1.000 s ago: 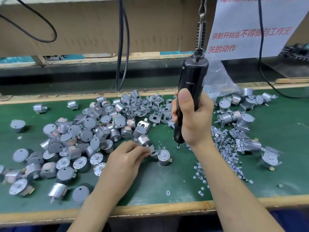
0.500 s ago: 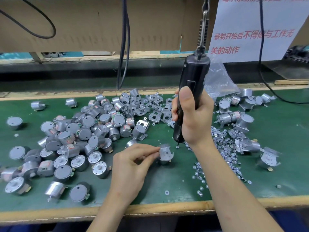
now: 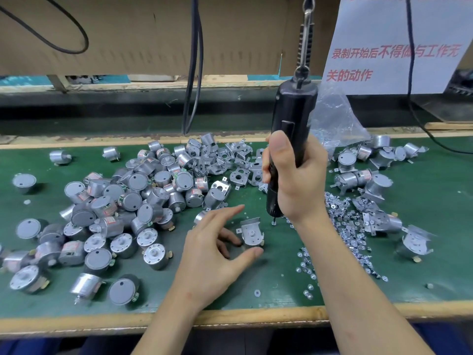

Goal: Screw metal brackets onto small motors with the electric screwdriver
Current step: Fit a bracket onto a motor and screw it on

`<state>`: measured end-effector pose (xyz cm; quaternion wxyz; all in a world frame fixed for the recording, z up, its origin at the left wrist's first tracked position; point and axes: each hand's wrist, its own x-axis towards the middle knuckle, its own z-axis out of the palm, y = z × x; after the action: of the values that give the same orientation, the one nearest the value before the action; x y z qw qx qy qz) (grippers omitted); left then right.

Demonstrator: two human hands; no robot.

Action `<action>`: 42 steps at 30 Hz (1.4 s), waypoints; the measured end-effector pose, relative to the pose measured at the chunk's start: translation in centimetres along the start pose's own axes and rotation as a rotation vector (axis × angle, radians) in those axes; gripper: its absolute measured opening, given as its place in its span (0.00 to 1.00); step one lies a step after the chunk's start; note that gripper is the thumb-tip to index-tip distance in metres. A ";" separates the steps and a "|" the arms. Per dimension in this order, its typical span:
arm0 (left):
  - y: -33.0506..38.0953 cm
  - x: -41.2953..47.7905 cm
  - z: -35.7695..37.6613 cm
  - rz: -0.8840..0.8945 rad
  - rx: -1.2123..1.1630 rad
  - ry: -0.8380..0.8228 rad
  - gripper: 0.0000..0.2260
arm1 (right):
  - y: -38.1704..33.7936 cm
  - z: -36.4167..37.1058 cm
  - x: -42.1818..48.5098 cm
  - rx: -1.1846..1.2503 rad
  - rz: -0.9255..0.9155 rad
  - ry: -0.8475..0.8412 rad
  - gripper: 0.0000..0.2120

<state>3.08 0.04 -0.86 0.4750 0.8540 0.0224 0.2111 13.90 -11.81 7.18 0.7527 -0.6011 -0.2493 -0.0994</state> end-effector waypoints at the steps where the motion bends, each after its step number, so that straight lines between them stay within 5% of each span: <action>1: 0.1 0.0 0.0 0.013 0.047 -0.029 0.28 | -0.1 0.0 0.0 -0.003 0.012 -0.002 0.24; 3: 0.2 0.1 -0.1 0.023 0.099 -0.058 0.27 | -0.6 0.0 0.0 0.019 0.031 -0.006 0.22; 11: 0.5 0.2 -0.3 0.021 0.137 -0.058 0.20 | -4.9 0.6 -0.1 0.136 -0.038 -0.085 0.40; 23: 0.5 0.2 -0.2 -0.001 0.119 -0.068 0.18 | -4.8 2.1 -1.3 0.223 0.033 -0.116 0.32; 42: 0.6 0.3 -0.3 0.014 0.146 -0.075 0.17 | -3.9 2.3 -1.4 0.220 0.085 -0.153 0.34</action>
<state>3.13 0.00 -0.12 0.4104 0.8938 0.0139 0.1803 10.33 -10.82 10.20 0.7965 -0.5307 -0.2896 0.0064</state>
